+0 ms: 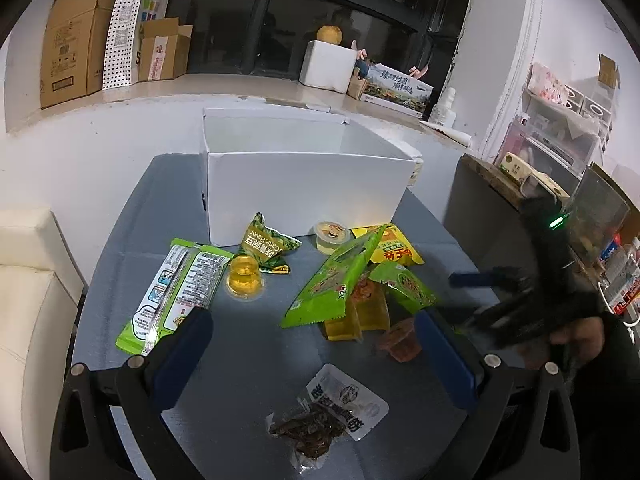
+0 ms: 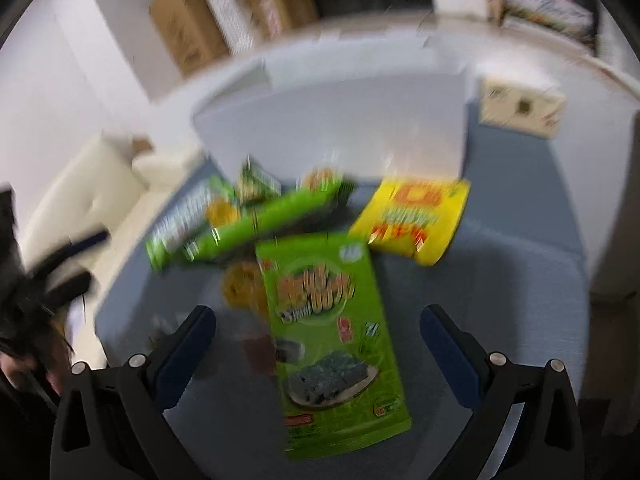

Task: Organize snacks
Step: 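Grasp the green Sweet Hour seaweed bag with the right tool while the left tool reaches a green stick snack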

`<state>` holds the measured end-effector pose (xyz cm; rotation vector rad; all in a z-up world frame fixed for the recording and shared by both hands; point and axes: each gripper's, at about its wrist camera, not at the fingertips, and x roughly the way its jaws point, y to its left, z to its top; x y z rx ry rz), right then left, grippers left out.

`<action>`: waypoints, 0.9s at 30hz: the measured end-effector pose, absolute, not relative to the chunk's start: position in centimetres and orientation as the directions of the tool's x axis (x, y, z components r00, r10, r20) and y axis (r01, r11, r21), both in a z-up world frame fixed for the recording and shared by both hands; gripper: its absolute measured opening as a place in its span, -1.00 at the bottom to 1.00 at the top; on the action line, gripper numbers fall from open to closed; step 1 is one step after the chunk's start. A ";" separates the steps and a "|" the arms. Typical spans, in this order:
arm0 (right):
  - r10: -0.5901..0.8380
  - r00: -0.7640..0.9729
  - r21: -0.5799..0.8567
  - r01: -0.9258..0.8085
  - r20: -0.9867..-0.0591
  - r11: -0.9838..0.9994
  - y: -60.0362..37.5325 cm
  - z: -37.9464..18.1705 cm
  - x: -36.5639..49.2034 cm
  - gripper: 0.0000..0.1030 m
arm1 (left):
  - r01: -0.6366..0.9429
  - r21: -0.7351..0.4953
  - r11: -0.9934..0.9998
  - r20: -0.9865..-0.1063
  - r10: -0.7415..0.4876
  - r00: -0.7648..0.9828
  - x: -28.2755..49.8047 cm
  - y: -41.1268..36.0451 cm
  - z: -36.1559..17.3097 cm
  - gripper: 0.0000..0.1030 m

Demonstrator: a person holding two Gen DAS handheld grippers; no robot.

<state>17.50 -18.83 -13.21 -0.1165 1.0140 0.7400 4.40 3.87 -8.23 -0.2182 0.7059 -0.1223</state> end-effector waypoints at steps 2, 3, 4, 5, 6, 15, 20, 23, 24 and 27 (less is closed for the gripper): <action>0.437 0.287 0.183 -0.619 -0.852 0.764 -18.0 -15.0 18.0 1.00 | 0.035 -0.233 0.972 -0.636 -0.179 0.751 4.4 3.8 -8.4 1.00; 0.435 0.274 0.186 -0.624 -0.858 0.759 -17.8 -15.6 18.1 0.99 | 0.036 -0.234 0.971 -0.638 -0.181 0.748 4.4 3.8 -8.4 1.00; 0.449 0.254 0.207 -0.628 -0.857 0.750 -17.9 -15.9 18.3 0.79 | 0.034 -0.233 0.972 -0.641 -0.180 0.746 4.4 3.8 -8.4 1.00; 0.481 0.229 0.244 -0.636 -0.847 0.732 -18.0 -16.0 18.3 0.64 | 0.036 -0.227 0.973 -0.642 -0.177 0.746 4.4 3.7 -8.5 1.00; 0.510 0.212 0.277 -0.639 -0.834 0.718 -18.3 -15.8 18.2 0.28 | 0.041 -0.223 0.974 -0.644 -0.178 0.744 4.5 3.6 -8.4 1.00; 0.523 0.308 0.239 -0.632 -0.795 0.737 -20.3 -12.1 15.7 0.26 | 0.103 -0.187 0.977 -0.663 -0.203 0.721 6.6 2.4 -8.8 1.00; 0.568 0.365 0.280 -0.601 -0.738 0.749 -22.3 -9.0 14.3 0.26 | 0.189 -0.113 0.976 -0.697 -0.213 0.685 10.7 1.5 -9.9 1.00; 0.579 0.391 0.282 -0.596 -0.715 0.752 -23.0 -7.7 13.4 0.26 | 0.246 -0.074 0.966 -0.737 -0.219 0.639 13.0 1.0 -10.9 0.83; 0.582 0.395 0.287 -0.593 -0.710 0.753 -23.3 -7.4 13.1 0.26 | 0.263 -0.061 0.963 -0.758 -0.216 0.615 13.9 0.8 -11.4 0.72; 0.584 0.401 0.297 -0.581 -0.706 0.758 -23.4 -7.3 13.2 0.26 | 0.298 -0.051 0.953 -0.783 -0.223 0.581 15.1 0.6 -12.3 0.63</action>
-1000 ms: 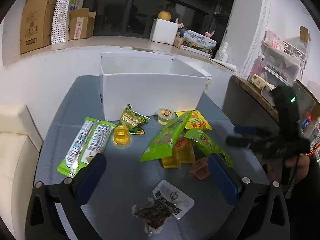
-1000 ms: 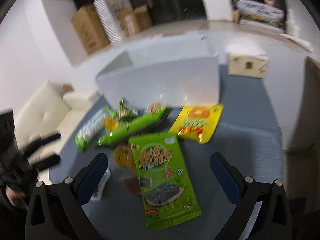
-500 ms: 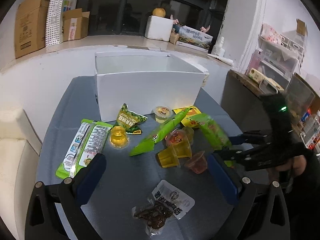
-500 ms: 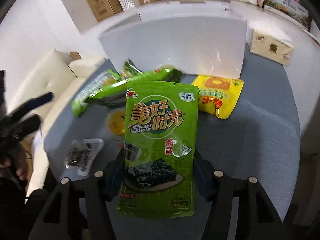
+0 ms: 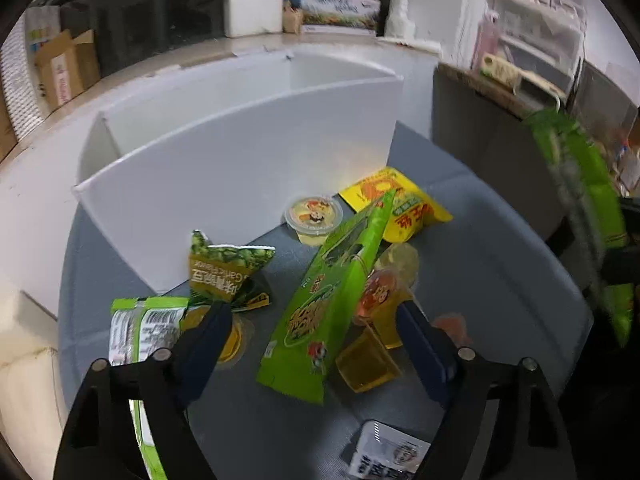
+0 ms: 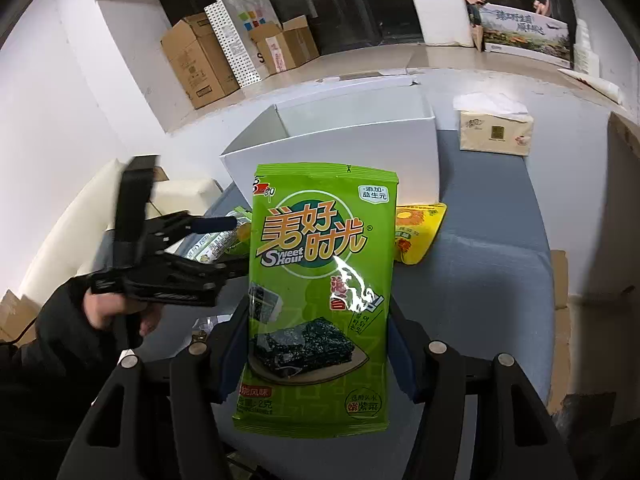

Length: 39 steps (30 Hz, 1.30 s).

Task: Organize snacks
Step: 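Grasp the green Sweet Hour seaweed bag with the right tool while the left tool reaches a green stick snack, then carry the seaweed bag and green stick snack into the white box and release both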

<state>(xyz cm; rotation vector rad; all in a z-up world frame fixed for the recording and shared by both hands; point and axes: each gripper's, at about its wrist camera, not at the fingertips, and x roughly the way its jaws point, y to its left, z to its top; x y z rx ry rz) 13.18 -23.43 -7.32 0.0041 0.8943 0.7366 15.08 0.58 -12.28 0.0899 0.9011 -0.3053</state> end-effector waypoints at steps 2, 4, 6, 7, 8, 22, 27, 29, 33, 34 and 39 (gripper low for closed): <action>0.588 0.402 0.314 -0.566 -0.702 0.762 -23.7 -7.3 13.3 0.26 | 0.310 -0.047 0.950 -0.786 -0.227 0.575 15.3 0.5 -12.6 0.45; 0.589 0.404 0.323 -0.557 -0.700 0.765 -23.9 -7.2 13.0 0.26 | 0.318 -0.072 0.945 -0.800 -0.246 0.548 15.8 0.5 -13.1 -0.22; 0.597 0.398 0.342 -0.547 -0.696 0.764 -24.2 -6.9 13.0 0.26 | 0.326 -0.066 0.943 -0.804 -0.244 0.543 15.7 0.3 -13.3 -0.49; 0.601 0.399 0.351 -0.542 -0.693 0.764 -24.3 -6.8 13.3 0.26 | 0.340 -0.051 0.939 -0.799 -0.243 0.550 15.5 0.1 -13.2 -0.53; 0.608 0.400 0.362 -0.537 -0.686 0.762 -24.4 -6.5 13.4 0.26 | 0.347 -0.046 0.937 -0.793 -0.245 0.557 15.1 -0.1 -12.9 -0.60; 0.632 0.415 0.361 -0.563 -0.654 0.743 -22.7 -3.7 14.9 0.27 | 0.167 -0.268 0.949 -0.600 -0.300 0.742 11.1 4.1 -5.1 -0.72; 0.646 0.423 0.327 -0.610 -0.635 0.722 -19.8 -0.9 17.5 0.27 | 0.095 -0.316 0.944 -0.541 -0.262 0.799 13.6 5.8 -1.8 -0.72; 0.644 0.423 0.319 -0.616 -0.637 0.720 -17.9 0.4 19.7 0.27 | 0.082 -0.320 0.944 -0.528 -0.249 0.812 15.4 6.3 -0.8 -0.72; 0.610 0.424 0.291 -0.607 -0.669 0.740 -13.6 1.5 25.8 0.29 | 0.030 -0.322 0.946 -0.540 -0.210 0.815 20.4 7.7 0.1 -0.72; 0.594 0.417 0.290 -0.592 -0.688 0.752 -12.8 1.2 27.6 0.29 | 0.015 -0.319 0.948 -0.551 -0.198 0.810 21.6 8.0 -0.1 -0.72; 0.477 0.408 0.229 -0.522 -0.778 0.821 -9.7 -1.4 34.4 0.29 | -0.040 -0.313 0.949 -0.582 -0.158 0.798 25.6 9.6 -1.3 -0.72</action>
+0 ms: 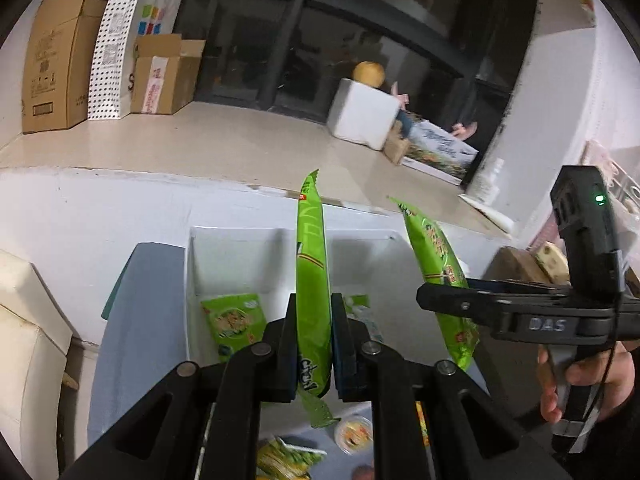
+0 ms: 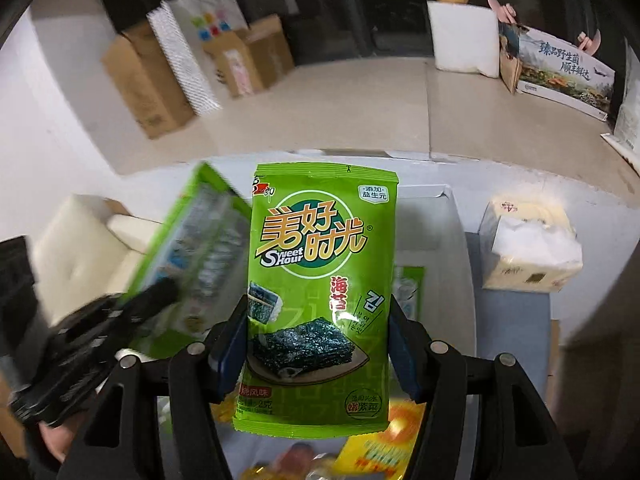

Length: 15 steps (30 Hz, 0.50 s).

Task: Organize snacks
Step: 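Carry the seaweed bag and green stick snack into the white box and release both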

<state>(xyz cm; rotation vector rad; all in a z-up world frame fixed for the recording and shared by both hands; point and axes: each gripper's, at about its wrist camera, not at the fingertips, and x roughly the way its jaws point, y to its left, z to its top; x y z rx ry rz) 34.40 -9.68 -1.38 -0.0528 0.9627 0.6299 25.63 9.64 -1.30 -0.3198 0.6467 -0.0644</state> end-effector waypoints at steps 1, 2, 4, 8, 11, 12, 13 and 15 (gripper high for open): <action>0.468 0.405 0.230 -0.512 -0.785 0.828 -9.4 -1.9 35.3 0.34 | -0.042 -0.314 0.948 -0.584 -0.158 0.796 26.0 9.6 -1.5 -0.72; 0.464 0.405 0.235 -0.498 -0.788 0.834 -9.3 -2.2 36.0 0.41 | -0.051 -0.313 0.948 -0.591 -0.153 0.792 26.4 9.8 -1.6 -0.71; 0.450 0.407 0.241 -0.469 -0.795 0.850 -9.3 -2.9 37.1 0.81 | -0.067 -0.321 0.945 -0.626 -0.159 0.764 27.1 10.1 -2.1 -0.44; 0.438 0.455 0.255 -0.410 -0.775 0.876 -10.7 -2.9 37.9 1.00 | -0.073 -0.283 0.956 -0.622 -0.125 0.773 26.6 10.1 -2.0 1.00; 0.457 0.437 0.287 -0.402 -0.775 0.870 -11.9 -2.5 38.0 1.00 | -0.059 -0.268 0.962 -0.611 -0.123 0.782 26.2 9.7 -1.0 1.00; 0.457 0.448 0.283 -0.403 -0.768 0.871 -12.2 -2.1 37.9 1.00 | -0.052 -0.261 0.964 -0.607 -0.122 0.786 26.1 9.5 -0.7 1.00; 0.458 0.460 0.279 -0.406 -0.761 0.870 -12.5 -1.6 37.6 1.00 | -0.045 -0.255 0.966 -0.606 -0.123 0.786 26.0 9.4 -0.6 1.00; 0.477 0.465 0.288 -0.422 -0.746 0.860 -12.7 -0.7 37.0 1.00 | -0.034 -0.235 0.971 -0.604 -0.119 0.788 25.6 9.2 -0.1 1.00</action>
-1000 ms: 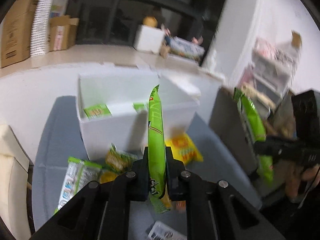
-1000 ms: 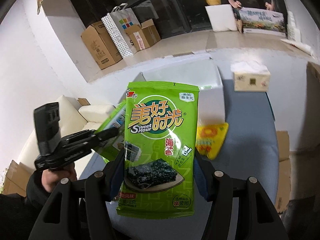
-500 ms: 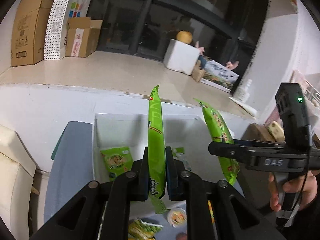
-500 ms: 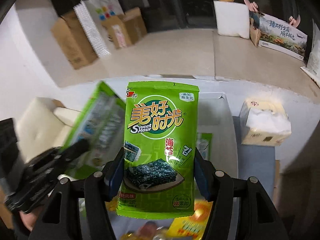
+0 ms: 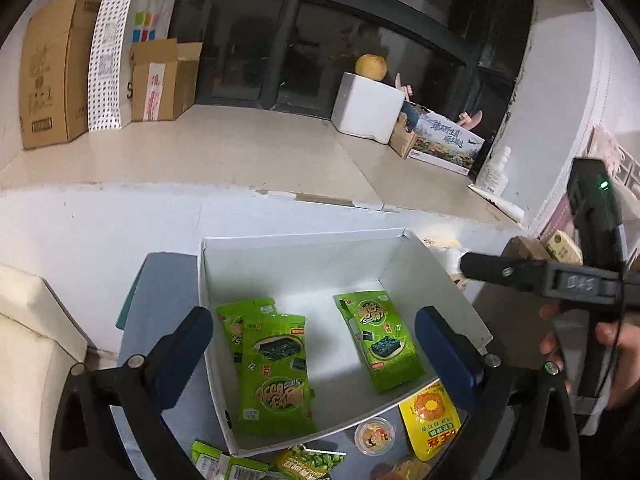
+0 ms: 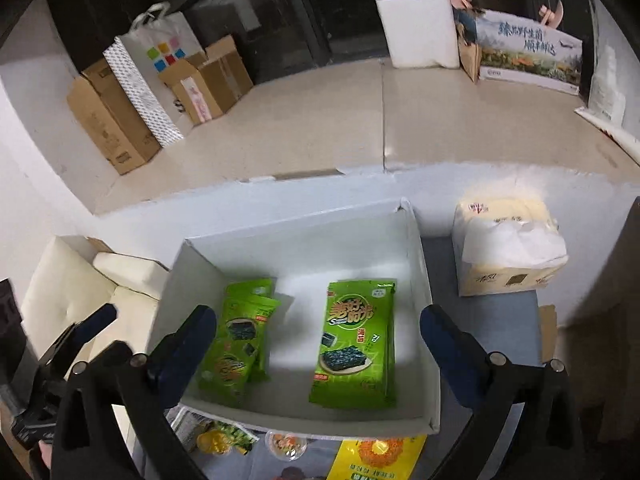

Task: Organize snacks
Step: 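Carry the seaweed bag and green stick snack into the white box and release both, then grasp a green-and-white snack bag with the left tool and lift it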

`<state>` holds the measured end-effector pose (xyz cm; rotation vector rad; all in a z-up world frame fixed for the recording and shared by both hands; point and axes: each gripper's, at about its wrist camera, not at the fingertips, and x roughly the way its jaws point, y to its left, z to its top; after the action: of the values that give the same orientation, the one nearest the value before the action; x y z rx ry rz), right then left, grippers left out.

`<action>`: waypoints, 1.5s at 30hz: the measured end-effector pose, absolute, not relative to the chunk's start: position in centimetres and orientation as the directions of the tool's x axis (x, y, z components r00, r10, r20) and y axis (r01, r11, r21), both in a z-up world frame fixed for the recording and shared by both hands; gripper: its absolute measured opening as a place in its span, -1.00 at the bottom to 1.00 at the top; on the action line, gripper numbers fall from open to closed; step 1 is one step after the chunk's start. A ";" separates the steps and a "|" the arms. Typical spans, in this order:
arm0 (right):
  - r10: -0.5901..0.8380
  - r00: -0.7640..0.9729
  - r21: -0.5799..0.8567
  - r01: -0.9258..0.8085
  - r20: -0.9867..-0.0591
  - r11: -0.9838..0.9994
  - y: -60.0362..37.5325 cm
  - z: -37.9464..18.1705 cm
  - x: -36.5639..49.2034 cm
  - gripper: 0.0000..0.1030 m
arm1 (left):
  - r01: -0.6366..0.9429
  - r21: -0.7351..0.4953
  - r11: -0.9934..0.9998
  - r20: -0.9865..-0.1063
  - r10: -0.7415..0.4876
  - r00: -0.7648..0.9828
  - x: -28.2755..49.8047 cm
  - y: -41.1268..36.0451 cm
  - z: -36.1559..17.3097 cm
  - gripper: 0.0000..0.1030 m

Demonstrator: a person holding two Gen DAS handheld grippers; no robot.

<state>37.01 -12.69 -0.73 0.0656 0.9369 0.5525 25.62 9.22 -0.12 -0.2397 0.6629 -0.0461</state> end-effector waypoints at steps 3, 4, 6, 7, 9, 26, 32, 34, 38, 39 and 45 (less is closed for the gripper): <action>0.513 0.472 0.313 -0.440 -0.717 0.842 -13.2 0.6 35.4 1.00 | -0.001 -0.209 0.978 -0.598 -0.127 0.791 24.2 9.3 0.3 1.00; 0.529 0.469 0.321 -0.454 -0.707 0.831 -13.5 1.0 34.5 1.00 | 0.012 -0.198 0.980 -0.597 -0.130 0.791 23.6 9.3 0.3 1.00; 0.558 0.459 0.338 -0.478 -0.691 0.811 -13.9 1.6 32.2 1.00 | 0.033 -0.167 0.985 -0.605 -0.128 0.786 21.8 9.6 -0.1 1.00; 0.566 0.455 0.341 -0.486 -0.687 0.805 -14.1 1.8 31.2 1.00 | 0.033 -0.154 0.988 -0.609 -0.121 0.784 20.8 9.8 -0.4 1.00; 0.581 0.462 0.354 -0.489 -0.670 0.797 -14.9 1.9 28.9 1.00 | 0.042 -0.137 0.990 -0.623 -0.119 0.773 18.2 10.6 -1.7 1.00; 0.628 0.463 0.474 -0.414 -0.626 0.777 -20.5 -4.2 16.4 1.00 | -0.034 -0.123 0.992 -0.811 -0.080 0.579 11.6 12.3 -14.7 1.00; 0.612 0.465 0.477 -0.384 -0.640 0.791 -21.5 -5.2 15.5 1.00 | -0.029 -0.119 0.992 -0.825 -0.082 0.559 12.5 12.3 -15.4 1.00; 0.598 0.466 0.461 -0.382 -0.652 0.801 -21.6 -5.4 15.3 1.00 | -0.015 -0.123 0.992 -0.822 -0.093 0.562 12.7 12.2 -15.7 0.97; 0.600 0.457 0.470 -0.376 -0.656 0.799 -21.7 -5.9 15.1 1.00 | -0.001 -0.093 0.996 -0.820 -0.076 0.568 12.6 11.9 -15.8 0.23; 0.597 0.458 0.468 -0.372 -0.658 0.802 -21.7 -6.0 15.1 1.00 | 0.000 -0.110 0.994 -0.819 -0.091 0.566 12.5 12.0 -15.8 0.22; 0.593 0.459 0.468 -0.365 -0.661 0.805 -21.8 -6.2 15.2 1.00 | 0.001 -0.147 0.989 -0.805 -0.120 0.581 11.7 12.6 -15.6 0.20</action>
<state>15.17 -21.80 -6.22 0.2762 0.9201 0.5994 11.73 12.60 -15.60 -0.1354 0.9495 -0.0707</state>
